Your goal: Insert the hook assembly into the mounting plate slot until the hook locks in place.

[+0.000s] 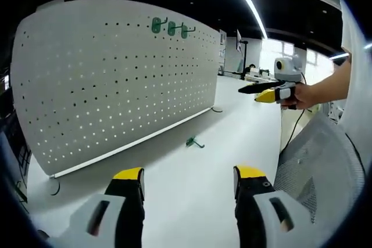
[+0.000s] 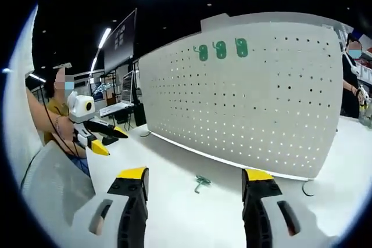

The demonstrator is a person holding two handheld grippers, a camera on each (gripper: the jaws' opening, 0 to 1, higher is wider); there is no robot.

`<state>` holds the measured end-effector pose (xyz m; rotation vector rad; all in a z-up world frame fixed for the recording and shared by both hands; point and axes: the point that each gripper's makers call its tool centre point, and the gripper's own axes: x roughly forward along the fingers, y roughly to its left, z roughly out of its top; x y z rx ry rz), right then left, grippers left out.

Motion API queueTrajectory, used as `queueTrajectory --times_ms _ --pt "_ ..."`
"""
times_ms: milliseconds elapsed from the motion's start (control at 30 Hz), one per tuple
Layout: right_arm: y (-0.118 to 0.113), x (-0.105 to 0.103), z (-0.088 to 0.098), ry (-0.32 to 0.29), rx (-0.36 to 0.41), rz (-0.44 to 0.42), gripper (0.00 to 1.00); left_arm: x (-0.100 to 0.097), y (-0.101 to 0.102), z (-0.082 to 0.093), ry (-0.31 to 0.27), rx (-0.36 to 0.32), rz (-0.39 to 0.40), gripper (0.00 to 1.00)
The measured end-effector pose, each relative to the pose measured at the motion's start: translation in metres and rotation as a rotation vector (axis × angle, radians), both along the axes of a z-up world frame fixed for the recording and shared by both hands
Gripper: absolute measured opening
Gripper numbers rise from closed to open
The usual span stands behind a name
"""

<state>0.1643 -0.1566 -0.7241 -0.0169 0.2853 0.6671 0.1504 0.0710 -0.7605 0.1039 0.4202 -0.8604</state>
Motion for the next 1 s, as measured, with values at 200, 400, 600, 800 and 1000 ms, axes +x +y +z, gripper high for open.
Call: queueTrajectory --times_ms 200,400,600,800,1000 --pt "0.003 -0.010 -0.012 0.039 -0.015 0.025 0.68 0.002 0.001 -0.001 0.002 -0.002 0.004 0.64" --pt "0.002 -0.016 -0.019 0.058 -0.021 0.028 0.68 0.002 0.001 -0.004 0.010 -0.002 0.004 0.64" --pt "-0.001 -0.023 -0.029 0.080 -0.031 0.032 0.69 -0.001 -0.001 -0.007 0.020 -0.001 -0.003 0.64" --pt "-0.001 -0.027 -0.036 0.102 -0.038 0.034 0.71 -0.001 0.000 -0.009 0.025 0.001 -0.004 0.64" --pt "-0.001 -0.026 -0.036 0.104 -0.036 0.032 0.71 0.000 0.001 -0.010 0.027 0.002 -0.004 0.64"
